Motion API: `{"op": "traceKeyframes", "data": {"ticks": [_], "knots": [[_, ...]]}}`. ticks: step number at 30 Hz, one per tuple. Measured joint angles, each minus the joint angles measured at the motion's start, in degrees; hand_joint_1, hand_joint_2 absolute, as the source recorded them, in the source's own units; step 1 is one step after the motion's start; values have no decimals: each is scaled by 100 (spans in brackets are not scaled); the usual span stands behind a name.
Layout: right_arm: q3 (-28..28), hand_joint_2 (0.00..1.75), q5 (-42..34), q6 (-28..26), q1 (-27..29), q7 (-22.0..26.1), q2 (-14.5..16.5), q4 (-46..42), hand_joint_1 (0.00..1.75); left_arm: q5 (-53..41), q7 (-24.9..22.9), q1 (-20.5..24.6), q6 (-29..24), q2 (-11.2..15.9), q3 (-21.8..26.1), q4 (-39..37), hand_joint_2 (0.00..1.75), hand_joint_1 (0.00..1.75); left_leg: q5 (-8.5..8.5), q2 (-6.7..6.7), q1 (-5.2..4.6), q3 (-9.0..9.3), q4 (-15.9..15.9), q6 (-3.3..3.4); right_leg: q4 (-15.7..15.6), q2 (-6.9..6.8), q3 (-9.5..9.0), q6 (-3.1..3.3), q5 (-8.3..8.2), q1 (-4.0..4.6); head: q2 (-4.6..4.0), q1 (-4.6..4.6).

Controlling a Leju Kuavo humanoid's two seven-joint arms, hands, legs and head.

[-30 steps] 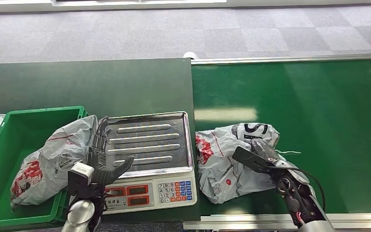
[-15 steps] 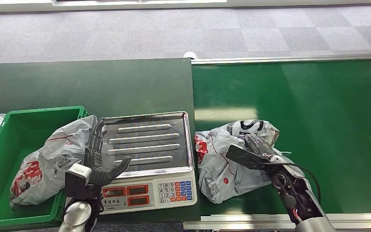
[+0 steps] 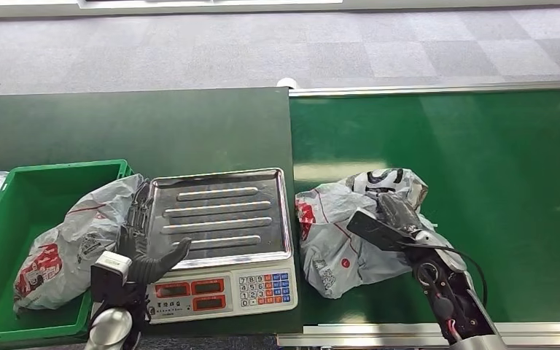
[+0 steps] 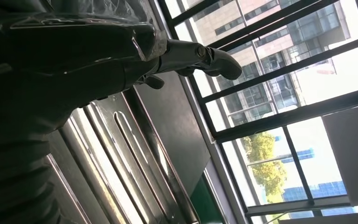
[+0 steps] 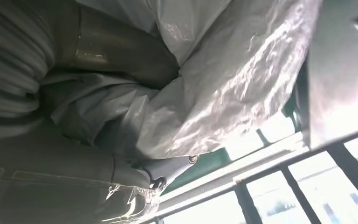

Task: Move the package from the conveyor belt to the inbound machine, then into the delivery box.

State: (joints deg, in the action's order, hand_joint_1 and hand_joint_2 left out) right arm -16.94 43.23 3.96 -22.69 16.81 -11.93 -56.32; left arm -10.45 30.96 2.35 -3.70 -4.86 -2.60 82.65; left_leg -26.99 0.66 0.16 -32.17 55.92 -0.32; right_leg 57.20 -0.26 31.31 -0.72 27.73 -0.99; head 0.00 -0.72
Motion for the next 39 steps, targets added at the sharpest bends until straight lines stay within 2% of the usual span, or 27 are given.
{"op": "traceKeyframes", "data": {"ticks": [5, 8, 24, 28, 33, 39], "knots": [[519, 175, -473, -446, 34, 167, 94, -929, 175, -53, -14, -125, -18, -3, 111, 306, 175, 0, 0, -2, 0, -4, 0, 0, 0, 0, 5, 0, 0, 0, 0, 0], [741, 175, -549, -518, 51, 201, 160, -1328, 175, -55, -18, -155, -27, -5, 146, 406, 175, 0, 0, -2, 0, -4, 0, 0, 0, -1, 4, 0, 0, 0, 0, 1], [1400, 175, -865, -1269, 247, 649, 672, -2736, 175, -54, -74, -191, -82, -24, 264, 701, 175, 0, 0, -2, 0, -5, -1, 0, 0, 0, 7, 0, 1, 0, 0, 0], [1502, 175, -937, -1452, 394, 813, 786, -3035, 175, 56, 55, -246, -324, -42, 315, 809, 175, 0, 0, -1, 0, -7, -1, 0, 0, -1, 6, 0, 1, 0, 0, 1], [1218, 175, -550, -1358, 349, 885, 886, -2992, 175, 507, 475, -178, -791, -115, 457, 836, 175, 0, 1, 1, 0, -7, -2, 0, 0, 0, 5, 0, 0, 1, 0, 0], [169, 175, -308, -1476, -275, 1127, 1085, -1903, 175, 788, 843, 25, -1432, -144, 478, 770, 175, 0, 8, 1, 3, -1, -2, -2, 4, 1, 0, 3, -2, 4, 0, 1]]}}
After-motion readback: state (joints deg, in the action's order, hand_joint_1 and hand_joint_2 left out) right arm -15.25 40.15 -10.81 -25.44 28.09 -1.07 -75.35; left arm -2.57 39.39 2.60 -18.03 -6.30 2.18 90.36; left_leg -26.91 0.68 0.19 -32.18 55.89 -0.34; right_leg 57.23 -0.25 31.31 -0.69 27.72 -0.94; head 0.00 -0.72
